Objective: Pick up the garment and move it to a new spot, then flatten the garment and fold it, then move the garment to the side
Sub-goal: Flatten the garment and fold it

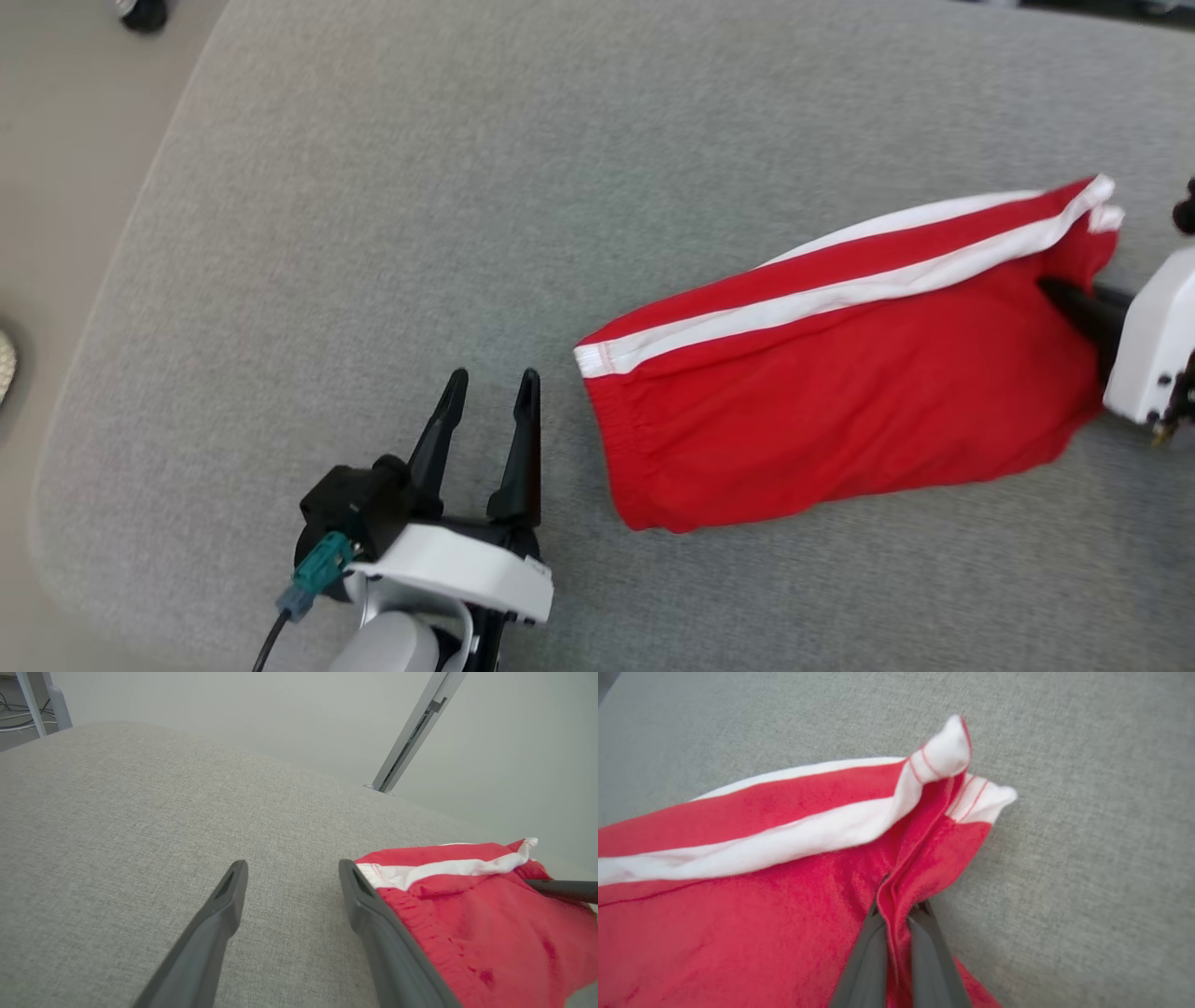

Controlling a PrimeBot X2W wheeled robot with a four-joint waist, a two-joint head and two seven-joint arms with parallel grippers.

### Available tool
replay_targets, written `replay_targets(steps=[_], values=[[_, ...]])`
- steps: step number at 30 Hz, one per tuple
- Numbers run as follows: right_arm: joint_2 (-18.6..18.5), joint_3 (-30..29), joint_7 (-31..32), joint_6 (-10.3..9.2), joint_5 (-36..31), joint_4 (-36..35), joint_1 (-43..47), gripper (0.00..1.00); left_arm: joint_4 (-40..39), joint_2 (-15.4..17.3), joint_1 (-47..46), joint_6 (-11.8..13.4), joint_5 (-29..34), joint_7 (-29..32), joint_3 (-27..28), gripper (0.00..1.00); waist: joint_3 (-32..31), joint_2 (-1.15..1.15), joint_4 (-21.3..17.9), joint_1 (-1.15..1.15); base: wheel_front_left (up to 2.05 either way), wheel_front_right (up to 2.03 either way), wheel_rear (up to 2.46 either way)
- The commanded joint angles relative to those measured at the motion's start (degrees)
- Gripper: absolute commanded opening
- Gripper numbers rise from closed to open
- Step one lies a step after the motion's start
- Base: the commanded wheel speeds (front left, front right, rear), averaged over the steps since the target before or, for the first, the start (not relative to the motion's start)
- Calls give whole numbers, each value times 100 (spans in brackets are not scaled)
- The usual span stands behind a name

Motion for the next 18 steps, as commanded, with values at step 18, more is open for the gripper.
replay_targets(steps=[18], values=[[15,-1337,-1109,10,809,621,1640,0,109,480,1185,-338,496,-26,479,100,-1270,0,-1086,0,0,0,0]])
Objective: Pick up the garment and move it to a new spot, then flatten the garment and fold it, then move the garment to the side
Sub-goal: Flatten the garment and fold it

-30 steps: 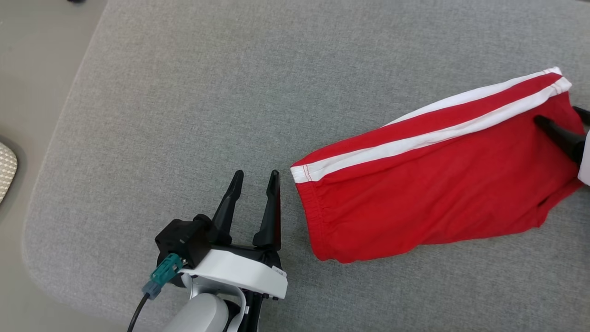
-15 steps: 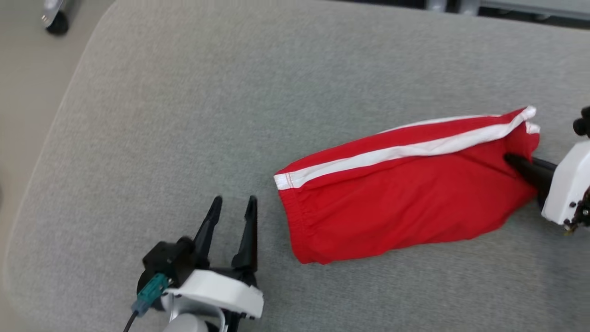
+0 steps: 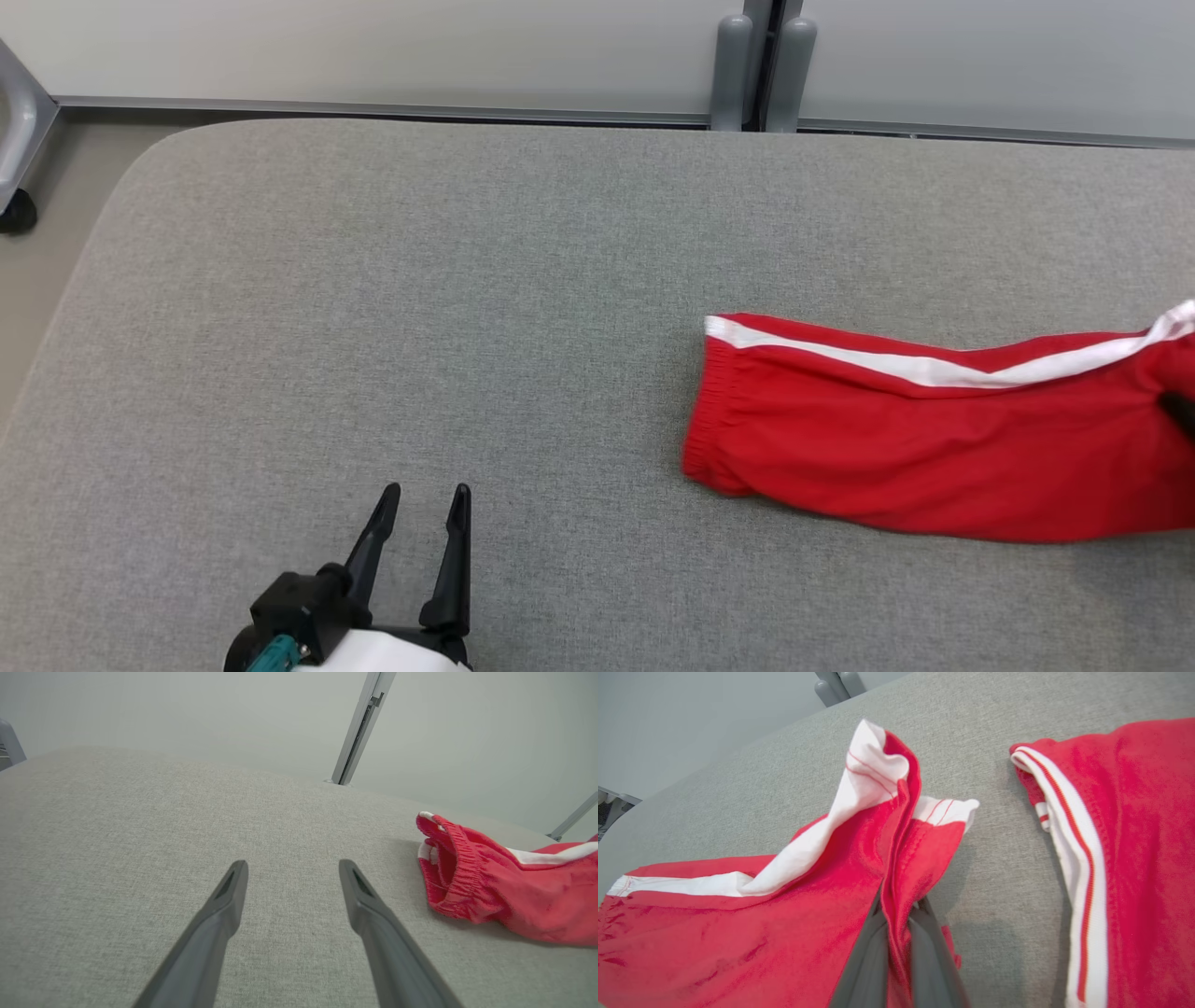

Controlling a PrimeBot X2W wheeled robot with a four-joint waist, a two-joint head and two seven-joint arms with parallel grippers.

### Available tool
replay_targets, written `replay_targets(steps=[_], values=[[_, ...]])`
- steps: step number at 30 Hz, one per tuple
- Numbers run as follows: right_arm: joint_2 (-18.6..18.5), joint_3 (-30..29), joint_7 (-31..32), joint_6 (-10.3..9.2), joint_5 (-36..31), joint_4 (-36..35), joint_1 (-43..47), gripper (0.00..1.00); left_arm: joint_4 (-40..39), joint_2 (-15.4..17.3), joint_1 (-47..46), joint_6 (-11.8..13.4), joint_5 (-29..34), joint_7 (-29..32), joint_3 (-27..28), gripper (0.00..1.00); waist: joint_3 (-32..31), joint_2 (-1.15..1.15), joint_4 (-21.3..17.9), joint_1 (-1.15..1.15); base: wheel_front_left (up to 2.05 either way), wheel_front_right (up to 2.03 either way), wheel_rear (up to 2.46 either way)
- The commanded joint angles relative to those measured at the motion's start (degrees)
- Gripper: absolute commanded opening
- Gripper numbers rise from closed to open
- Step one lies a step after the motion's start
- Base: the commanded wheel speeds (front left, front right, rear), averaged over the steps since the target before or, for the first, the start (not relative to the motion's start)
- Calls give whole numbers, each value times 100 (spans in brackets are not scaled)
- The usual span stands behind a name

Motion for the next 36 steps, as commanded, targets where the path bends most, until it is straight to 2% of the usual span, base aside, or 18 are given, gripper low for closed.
replay_targets(steps=[1,5,8,12,15,17,24,25,29,34,35,36], values=[[-71,-104,-81,11,-17,49,21,0,9,-20,98,-42,24,-26,46,100,-25,0,15,0,0,0,0],[-215,-309,-80,11,83,-205,31,0,53,-178,235,-127,77,-26,132,100,-121,0,75,0,0,0,0],[-283,-269,77,11,194,-779,116,0,118,-313,345,-196,100,-26,174,100,-244,0,106,0,0,0,0],[-116,28,405,12,254,-1743,191,0,196,-459,452,-279,161,-26,237,100,-354,0,104,0,0,0,0],[255,307,692,11,41,-2140,91,0,234,-565,411,-337,215,-26,301,100,-329,0,91,0,0,0,0],[674,490,824,12,-225,-2172,-72,0,282,-624,328,-406,262,-26,306,100,-271,0,111,0,0,0,0],[2253,644,738,12,-1506,-1252,-450,0,596,-756,-19,-607,371,-25,229,100,-90,0,403,0,0,0,0],[2253,644,738,12,-1506,-1252,-450,0,596,-756,-19,-607,371,-25,229,100,-90,0,403,0,0,0,0],[2769,596,598,12,-1859,-967,-408,0,687,-796,-34,-642,387,-26,331,100,-90,0,482,0,0,0,0],[3000,582,414,12,-1949,-750,-325,0,775,-809,89,-687,423,-26,432,100,-143,0,433,0,0,0,0],[3015,585,361,12,-1946,-722,-334,4,788,-810,98,-689,418,-26,440,100,-154,0,409,0,0,0,0],[3031,628,297,12,-1912,-715,-344,41,796,-813,100,-693,416,-26,448,100,-164,0,379,0,0,0,0]])
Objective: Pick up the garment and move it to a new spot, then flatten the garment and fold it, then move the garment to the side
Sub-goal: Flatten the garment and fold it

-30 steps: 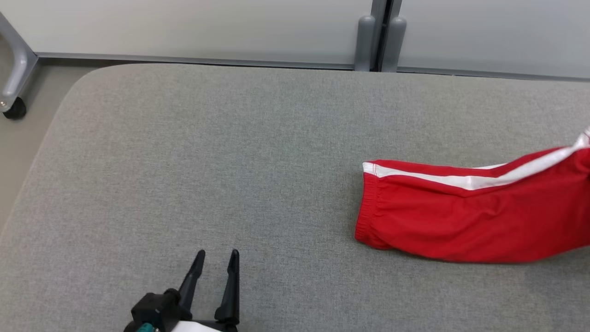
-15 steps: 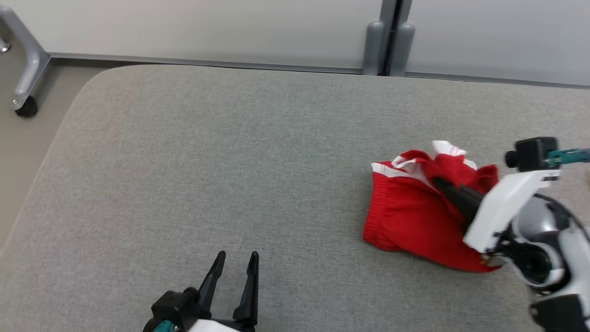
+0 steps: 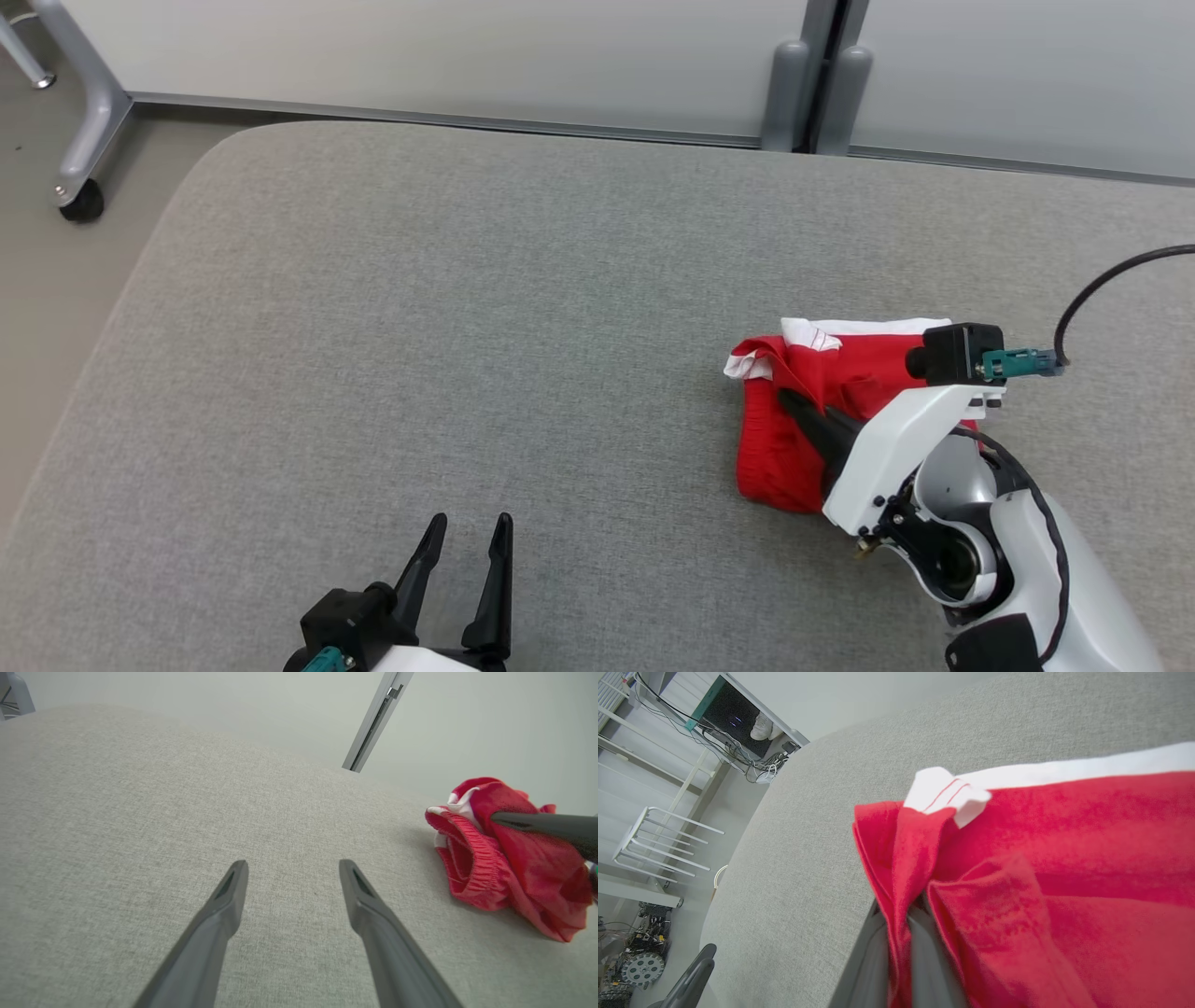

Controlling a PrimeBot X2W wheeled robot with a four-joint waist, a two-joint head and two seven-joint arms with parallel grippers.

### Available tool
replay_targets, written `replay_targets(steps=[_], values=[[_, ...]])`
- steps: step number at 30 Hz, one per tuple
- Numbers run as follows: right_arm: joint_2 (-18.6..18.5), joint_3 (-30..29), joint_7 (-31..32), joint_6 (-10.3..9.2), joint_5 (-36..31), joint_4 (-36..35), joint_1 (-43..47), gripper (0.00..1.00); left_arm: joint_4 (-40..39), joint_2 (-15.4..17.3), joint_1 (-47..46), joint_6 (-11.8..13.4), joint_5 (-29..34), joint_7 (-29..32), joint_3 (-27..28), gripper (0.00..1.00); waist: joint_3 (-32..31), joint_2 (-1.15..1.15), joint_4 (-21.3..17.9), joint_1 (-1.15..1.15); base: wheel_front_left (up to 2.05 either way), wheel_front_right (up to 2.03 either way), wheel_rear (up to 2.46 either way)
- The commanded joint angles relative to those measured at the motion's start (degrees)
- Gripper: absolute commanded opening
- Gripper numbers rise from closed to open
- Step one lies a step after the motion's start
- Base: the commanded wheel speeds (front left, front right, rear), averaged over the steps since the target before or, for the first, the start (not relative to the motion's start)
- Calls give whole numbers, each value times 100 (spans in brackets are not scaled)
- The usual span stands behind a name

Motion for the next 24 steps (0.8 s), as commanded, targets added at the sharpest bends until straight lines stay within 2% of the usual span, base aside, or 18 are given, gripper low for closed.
replay_targets(steps=[1,2,8,13,18,21,24], values=[[8,41,-141,13,101,16,27,95,13,13,-2,-31,17,-26,40,100,-28,-1,-69,0,0,0,0],[13,76,-252,13,117,3,33,100,29,12,12,-30,20,-26,50,100,-52,-1,-111,0,0,0,0],[-6,567,-1215,12,62,-589,372,100,134,85,241,-60,73,-26,259,100,-480,-1,-462,0,0,0,0],[-656,511,-2065,15,-460,-1308,1132,100,82,236,601,6,97,-26,710,100,-907,-1,-809,0,0,0,0],[-1213,-298,-2942,12,-765,-1414,1905,100,-131,225,832,-92,238,-26,1030,100,-1085,-1,-1018,0,0,0,0],[-1518,-830,-3634,13,-1272,-1182,2319,100,-226,184,856,-157,426,-26,1194,100,-1125,-1,-1034,0,0,0,0],[-1572,-1282,-4242,13,-1564,-679,2702,100,-249,111,840,-219,724,-26,1357,100,-1136,-1,-1024,0,0,0,0]])
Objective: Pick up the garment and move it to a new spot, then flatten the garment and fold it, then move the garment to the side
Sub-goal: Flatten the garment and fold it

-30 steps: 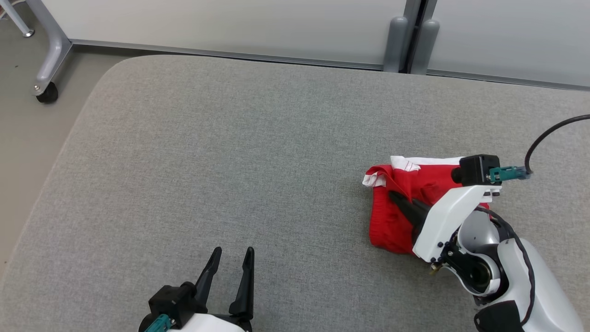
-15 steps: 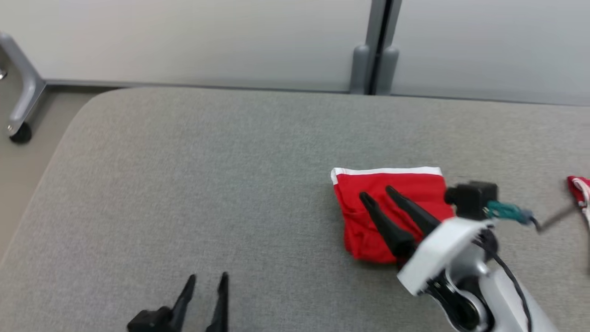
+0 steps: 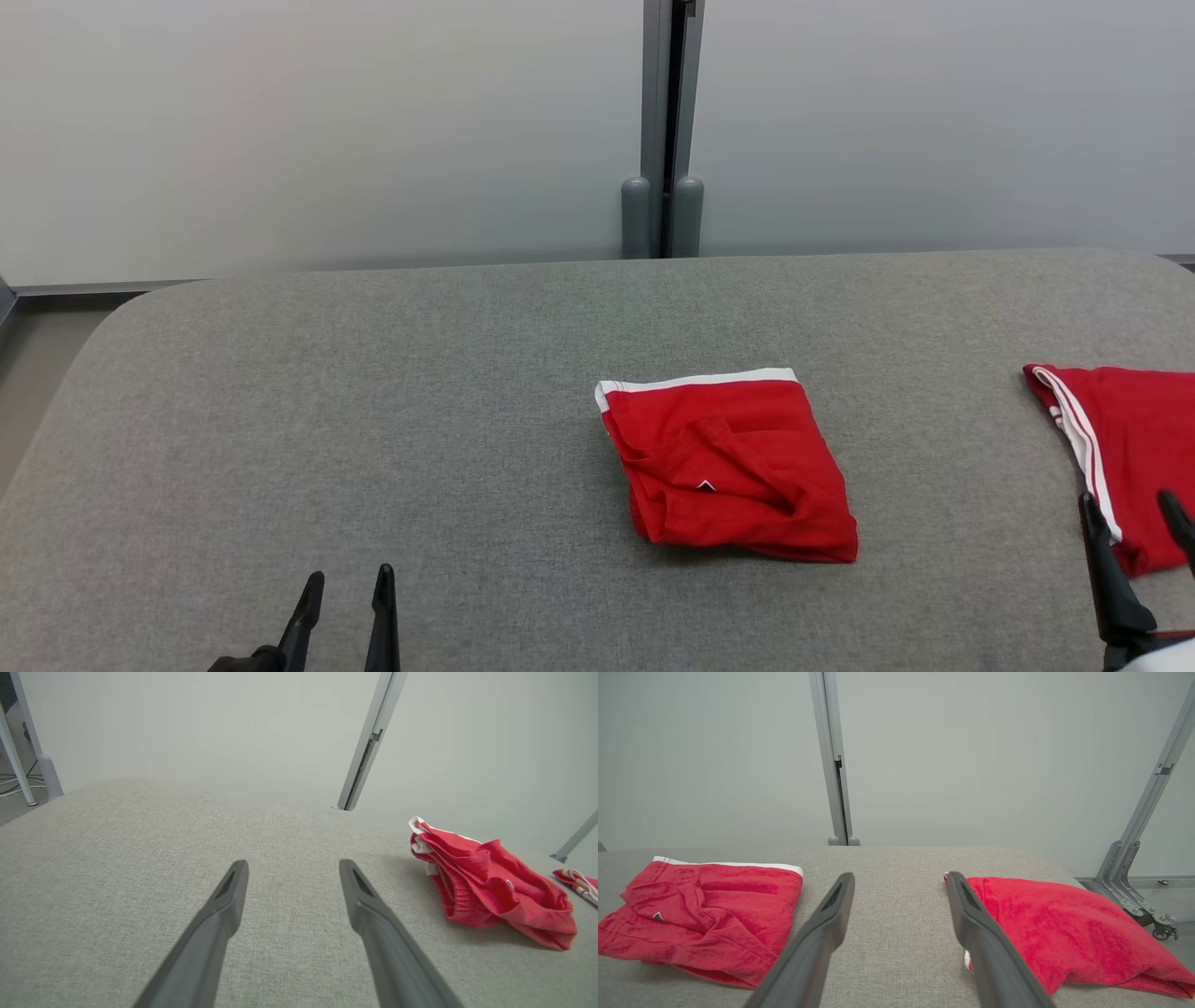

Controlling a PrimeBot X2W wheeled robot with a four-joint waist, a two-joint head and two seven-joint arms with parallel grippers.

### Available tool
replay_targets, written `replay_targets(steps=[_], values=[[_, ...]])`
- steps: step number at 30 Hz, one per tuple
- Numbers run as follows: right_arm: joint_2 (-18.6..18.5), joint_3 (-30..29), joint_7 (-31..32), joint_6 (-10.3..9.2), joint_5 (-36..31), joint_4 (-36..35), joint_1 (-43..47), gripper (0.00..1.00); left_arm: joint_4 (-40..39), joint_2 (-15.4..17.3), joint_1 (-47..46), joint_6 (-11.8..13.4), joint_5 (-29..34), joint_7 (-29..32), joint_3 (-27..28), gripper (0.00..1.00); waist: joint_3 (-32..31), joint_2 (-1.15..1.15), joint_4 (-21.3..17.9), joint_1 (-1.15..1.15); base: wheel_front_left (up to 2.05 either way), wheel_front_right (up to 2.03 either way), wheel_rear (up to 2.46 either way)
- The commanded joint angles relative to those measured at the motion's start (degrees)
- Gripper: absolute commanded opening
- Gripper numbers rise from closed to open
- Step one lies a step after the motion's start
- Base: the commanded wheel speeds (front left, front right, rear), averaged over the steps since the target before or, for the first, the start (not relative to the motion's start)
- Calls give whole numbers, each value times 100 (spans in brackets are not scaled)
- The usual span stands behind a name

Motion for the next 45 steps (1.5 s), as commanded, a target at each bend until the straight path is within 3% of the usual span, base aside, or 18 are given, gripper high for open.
replay_targets(steps=[1,7,18,19,21,28,34,37,40,45], values=[[2,-153,-136,13,-96,176,104,100,-28,-15,5,-54,123,-26,86,100,-4,0,12,0,0,0,0],[142,-331,-204,12,-335,619,268,100,22,-79,89,-257,321,-26,212,100,-39,0,33,0,0,0,0],[343,-350,-204,12,-406,331,1,100,51,-105,-53,-396,344,-26,283,100,116,0,116,0,0,0,0],[310,-284,-204,13,-366,265,-150,89,25,-106,-104,-382,321,-26,270,100,180,0,126,0,0,0,0],[215,-52,-203,13,-289,238,-480,0,-23,-107,-240,-362,318,-27,190,100,376,0,184,0,0,0,0],[-225,1379,-137,12,-305,1090,-2271,0,-86,-105,-961,-271,144,-26,-239,100,1192,0,598,0,0,0,0],[-177,2717,-128,8,42,2253,-3260,0,-69,-104,-1304,-89,-141,-27,-625,100,1506,0,940,0,0,0,0],[-112,3101,-175,8,277,2627,-3500,0,-71,-104,-1317,-10,-218,-27,-697,100,1522,0,1022,0,0,0,0],[-88,3467,-203,8,437,2723,-3515,0,-49,-107,-1221,48,-259,-27,-659,100,1461,0,1009,0,0,0,0],[-208,4062,-201,8,617,2104,-3240,0,9,-106,-1086,35,-183,-26,-503,100,1294,0,884,0,0,0,0]])
